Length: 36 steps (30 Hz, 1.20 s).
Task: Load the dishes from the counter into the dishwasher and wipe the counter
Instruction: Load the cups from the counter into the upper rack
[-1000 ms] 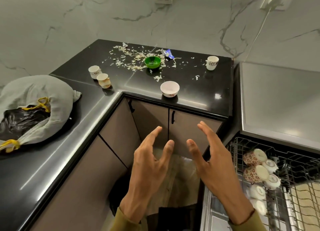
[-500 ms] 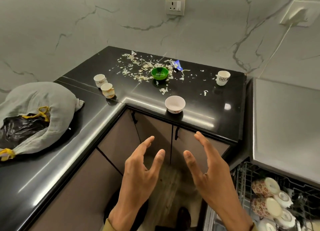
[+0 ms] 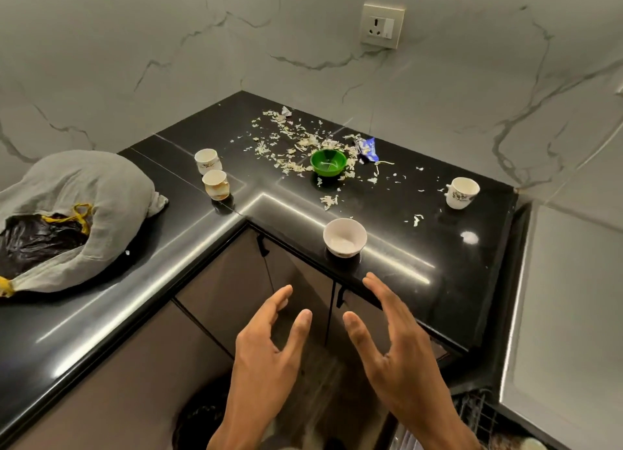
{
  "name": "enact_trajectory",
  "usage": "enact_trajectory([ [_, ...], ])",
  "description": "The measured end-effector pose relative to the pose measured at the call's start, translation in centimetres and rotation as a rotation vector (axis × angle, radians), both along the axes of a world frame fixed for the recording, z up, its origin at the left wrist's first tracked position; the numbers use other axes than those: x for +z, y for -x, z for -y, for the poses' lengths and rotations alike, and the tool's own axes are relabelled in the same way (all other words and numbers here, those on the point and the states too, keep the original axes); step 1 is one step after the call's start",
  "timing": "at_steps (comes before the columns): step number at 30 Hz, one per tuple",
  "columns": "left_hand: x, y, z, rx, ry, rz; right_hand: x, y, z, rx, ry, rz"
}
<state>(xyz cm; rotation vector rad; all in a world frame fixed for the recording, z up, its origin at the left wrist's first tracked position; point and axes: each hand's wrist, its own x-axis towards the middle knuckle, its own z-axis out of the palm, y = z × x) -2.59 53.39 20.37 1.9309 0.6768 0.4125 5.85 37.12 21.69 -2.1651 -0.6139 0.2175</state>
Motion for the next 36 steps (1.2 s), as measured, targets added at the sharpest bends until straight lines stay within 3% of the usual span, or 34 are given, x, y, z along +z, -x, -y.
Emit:
enact_trajectory([
  [12, -0.9, -7.0, -3.4, 0.005, 0.05, 0.013, -1.2, -6.5, -4.0, 0.013, -0.034, -0.028],
  [28, -1.5, -18.6, -20.1, -0.039, -0.006, -0.015, -1.2, -17.9, -20.5, 0.016, -0.018, -0.037],
  [36, -2.6, -22.5, -23.9, -0.071, -0.017, -0.108, -1.7, -21.6, -23.2, 0.038, 0.011, -0.096],
])
